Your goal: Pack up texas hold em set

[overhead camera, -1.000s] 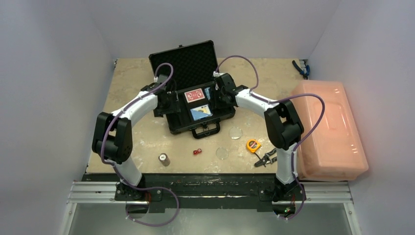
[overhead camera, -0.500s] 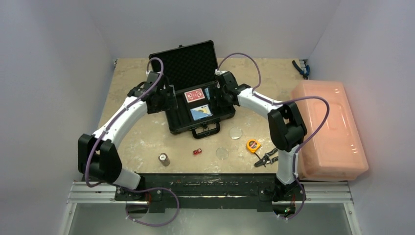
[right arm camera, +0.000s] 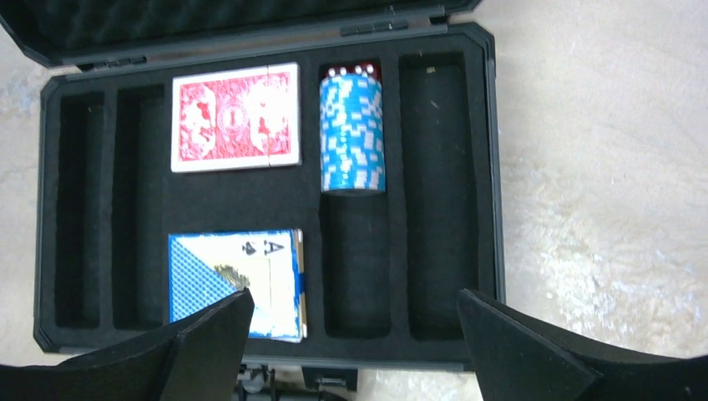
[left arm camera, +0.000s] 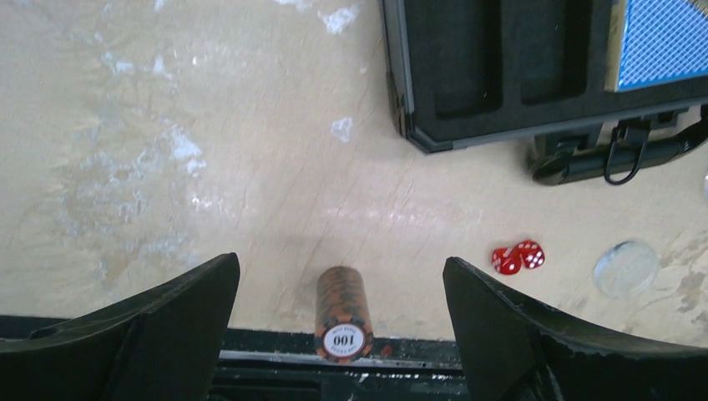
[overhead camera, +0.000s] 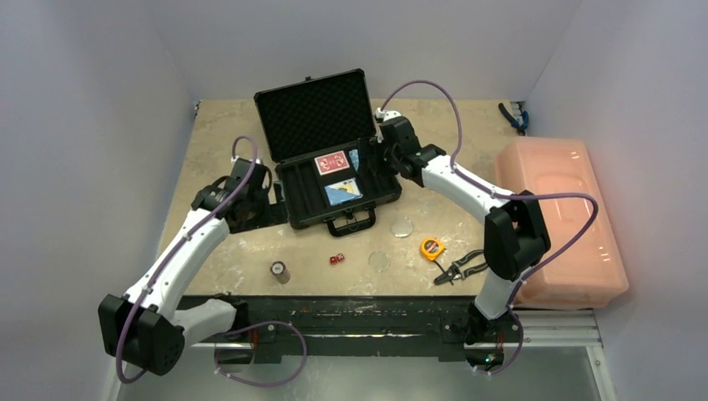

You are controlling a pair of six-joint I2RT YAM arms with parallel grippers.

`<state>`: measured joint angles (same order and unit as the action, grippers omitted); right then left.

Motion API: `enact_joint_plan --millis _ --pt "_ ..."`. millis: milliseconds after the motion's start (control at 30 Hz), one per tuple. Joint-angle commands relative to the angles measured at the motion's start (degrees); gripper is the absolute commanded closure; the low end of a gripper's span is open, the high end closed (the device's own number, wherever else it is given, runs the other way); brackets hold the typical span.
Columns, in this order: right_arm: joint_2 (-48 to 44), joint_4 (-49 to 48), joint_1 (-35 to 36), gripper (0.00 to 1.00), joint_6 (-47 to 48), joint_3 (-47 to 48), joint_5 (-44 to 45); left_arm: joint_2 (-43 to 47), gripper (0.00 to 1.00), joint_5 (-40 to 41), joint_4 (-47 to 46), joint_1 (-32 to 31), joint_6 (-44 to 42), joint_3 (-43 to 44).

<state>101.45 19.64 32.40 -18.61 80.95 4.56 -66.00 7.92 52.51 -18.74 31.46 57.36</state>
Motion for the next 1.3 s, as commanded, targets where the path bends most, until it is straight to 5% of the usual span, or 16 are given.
enact_joint_plan --millis 0,600,1267 --pt "-4.76 -1.52 0.19 0.01 -1.66 -2.92 0.3 5.27 0.04 -0.74 5.41 -0.65 4.15 -2.6" --pt "-11.73 -7.25 0.16 0.01 -1.63 -12.31 -0.43 10.67 0.22 -1.39 8.7 -9.51 16.74 -12.4" --pt "-11.4 -8.52 0.12 0.02 -0.6 -14.46 -3.66 7.48 0.48 -3.53 3.01 -11.26 17.8 -17.6"
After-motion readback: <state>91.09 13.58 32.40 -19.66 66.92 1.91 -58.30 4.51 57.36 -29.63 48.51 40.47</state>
